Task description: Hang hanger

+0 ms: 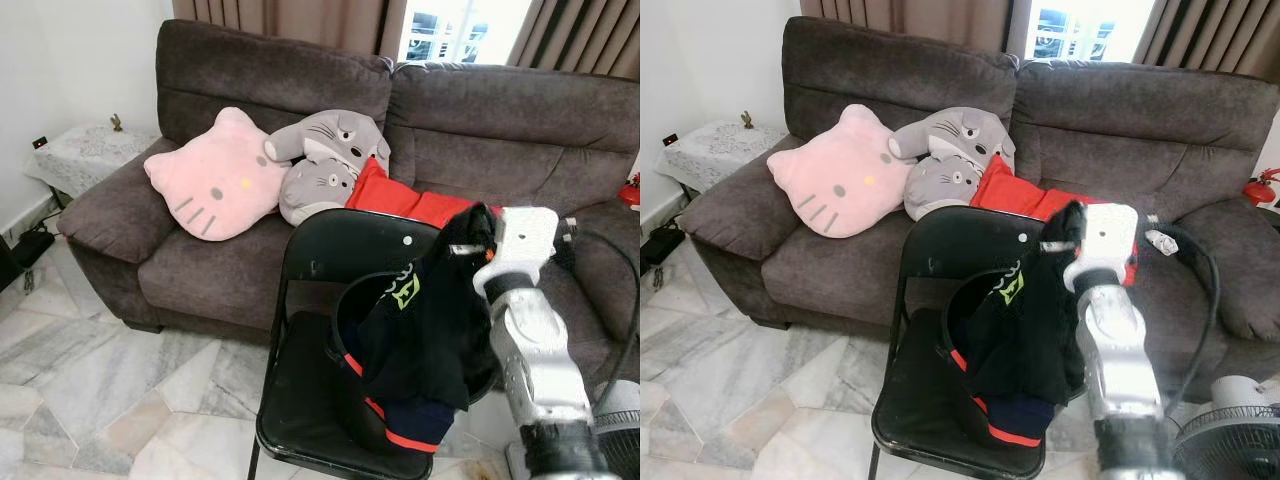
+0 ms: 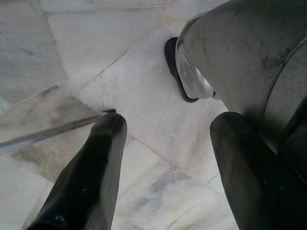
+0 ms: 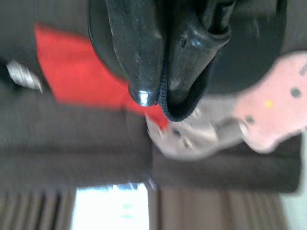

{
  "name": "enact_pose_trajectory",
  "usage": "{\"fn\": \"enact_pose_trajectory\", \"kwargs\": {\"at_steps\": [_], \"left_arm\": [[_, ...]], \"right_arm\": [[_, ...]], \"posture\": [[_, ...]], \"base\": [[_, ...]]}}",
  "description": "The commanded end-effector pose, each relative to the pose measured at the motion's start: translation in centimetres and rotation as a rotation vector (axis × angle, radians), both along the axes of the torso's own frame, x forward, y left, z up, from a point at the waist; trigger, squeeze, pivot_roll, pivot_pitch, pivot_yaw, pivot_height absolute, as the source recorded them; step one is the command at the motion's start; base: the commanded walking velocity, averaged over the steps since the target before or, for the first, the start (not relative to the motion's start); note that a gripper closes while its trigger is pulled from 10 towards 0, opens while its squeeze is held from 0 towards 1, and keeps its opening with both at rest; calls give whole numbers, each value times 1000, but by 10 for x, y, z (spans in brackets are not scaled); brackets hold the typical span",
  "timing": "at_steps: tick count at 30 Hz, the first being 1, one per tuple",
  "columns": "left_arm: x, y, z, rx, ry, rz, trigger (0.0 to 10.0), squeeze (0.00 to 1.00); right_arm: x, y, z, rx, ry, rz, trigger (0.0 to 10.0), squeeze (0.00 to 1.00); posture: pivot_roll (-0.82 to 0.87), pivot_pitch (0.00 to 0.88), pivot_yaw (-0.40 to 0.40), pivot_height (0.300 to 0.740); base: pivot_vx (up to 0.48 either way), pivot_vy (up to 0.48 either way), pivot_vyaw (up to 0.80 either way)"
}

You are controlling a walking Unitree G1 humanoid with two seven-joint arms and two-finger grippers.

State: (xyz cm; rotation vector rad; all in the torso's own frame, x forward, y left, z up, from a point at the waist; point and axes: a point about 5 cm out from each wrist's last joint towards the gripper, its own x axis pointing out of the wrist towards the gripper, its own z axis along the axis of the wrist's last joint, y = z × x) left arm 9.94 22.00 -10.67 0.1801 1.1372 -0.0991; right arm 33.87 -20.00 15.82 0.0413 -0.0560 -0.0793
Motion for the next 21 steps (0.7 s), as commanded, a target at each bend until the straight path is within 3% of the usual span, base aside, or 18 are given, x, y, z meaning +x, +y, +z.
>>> {"fn": "enact_pose_trajectory", "kwargs": {"at_steps": [1,4,7,8,9,11,16,21], "left_arm": [[-1,-6,-1,-21,1,-9,10000,0],[-3,-4,-1,-13,8,-19,10000,0],[-3,-3,-1,-12,8,-17,10000,0],[-4,-1,-1,-9,8,-14,10000,0],[-5,-1,-1,-8,7,-13,10000,0],[-5,1,-1,3,9,-20,10000,0],[-7,4,0,7,3,-12,10000,0],[-8,4,-1,2,6,-5,10000,0]], "right_arm": [[-4,-8,1,31,3,-49,0,0],[-15,-18,-18,172,86,-165,0,0],[-16,-21,-23,229,110,-211,0,0],[-15,-20,-23,229,107,-216,4588,0],[-14,-17,-22,205,106,-210,10000,0],[-12,-11,-20,176,97,-192,10000,0],[-14,0,-21,211,95,-182,10000,0],[-16,0,-26,205,121,-191,10000,0]], "posture": [[-62,0,-45,740],[-62,0,-29,740],[-62,0,-24,740],[-61,0,-16,740],[-59,0,-10,740],[-54,0,-4,740],[-29,0,-7,740],[-26,0,-10,740]], "base": [[0,0,0],[0,0,0],[0,0,0],[0,0,0],[0,0,0],[0,0,0],[0,0,0],[0,0,0]]}}
